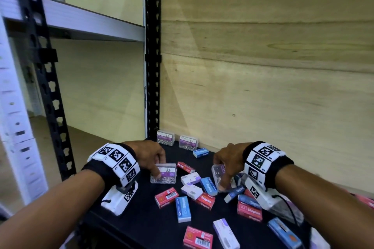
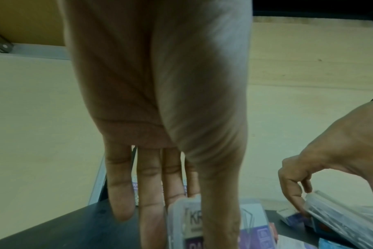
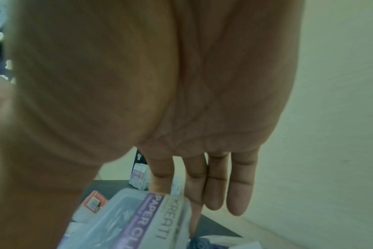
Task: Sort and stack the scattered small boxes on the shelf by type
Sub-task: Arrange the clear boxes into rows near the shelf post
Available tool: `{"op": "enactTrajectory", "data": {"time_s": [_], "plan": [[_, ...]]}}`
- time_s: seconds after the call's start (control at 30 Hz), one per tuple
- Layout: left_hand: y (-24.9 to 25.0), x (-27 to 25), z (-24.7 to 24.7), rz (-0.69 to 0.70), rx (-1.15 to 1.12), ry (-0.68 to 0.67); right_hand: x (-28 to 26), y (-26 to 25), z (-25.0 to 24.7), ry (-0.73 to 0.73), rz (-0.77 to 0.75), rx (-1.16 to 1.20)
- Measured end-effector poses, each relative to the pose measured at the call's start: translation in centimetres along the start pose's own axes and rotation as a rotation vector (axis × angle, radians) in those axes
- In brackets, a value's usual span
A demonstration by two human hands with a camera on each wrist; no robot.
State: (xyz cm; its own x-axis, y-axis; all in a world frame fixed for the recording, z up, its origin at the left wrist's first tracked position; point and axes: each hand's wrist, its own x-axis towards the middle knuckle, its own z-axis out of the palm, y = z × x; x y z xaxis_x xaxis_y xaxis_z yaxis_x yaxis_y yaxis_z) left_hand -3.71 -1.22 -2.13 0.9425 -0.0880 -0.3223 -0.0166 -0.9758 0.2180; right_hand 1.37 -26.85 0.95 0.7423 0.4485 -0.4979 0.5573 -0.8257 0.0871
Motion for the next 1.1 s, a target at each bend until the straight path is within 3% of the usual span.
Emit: {"op": "enactTrajectory", "data": {"time_s": [0.33, 0.6, 0.83, 1.1], "plan": [[-0.9, 0.3, -1.4, 0.018, -0.027, 0.08, 1.1, 0.9, -0.4, 0.017, -0.072, 0.105], [-2.7, 1.8, -3.7, 0.018, 0.006, 0.164, 3.3, 1.1, -2.7, 0.037, -0.112, 0.371], [-5.2, 5.0, -4.4, 0.009, 0.019, 0.171, 6.8, -0.7, -5.4, 0.182, -0.261, 0.272], [-7.2, 7.6, -4.7, 0.01, 0.004, 0.178, 11.9, -3.7, -6.1, 0.285, -0.218, 0.099]]}}
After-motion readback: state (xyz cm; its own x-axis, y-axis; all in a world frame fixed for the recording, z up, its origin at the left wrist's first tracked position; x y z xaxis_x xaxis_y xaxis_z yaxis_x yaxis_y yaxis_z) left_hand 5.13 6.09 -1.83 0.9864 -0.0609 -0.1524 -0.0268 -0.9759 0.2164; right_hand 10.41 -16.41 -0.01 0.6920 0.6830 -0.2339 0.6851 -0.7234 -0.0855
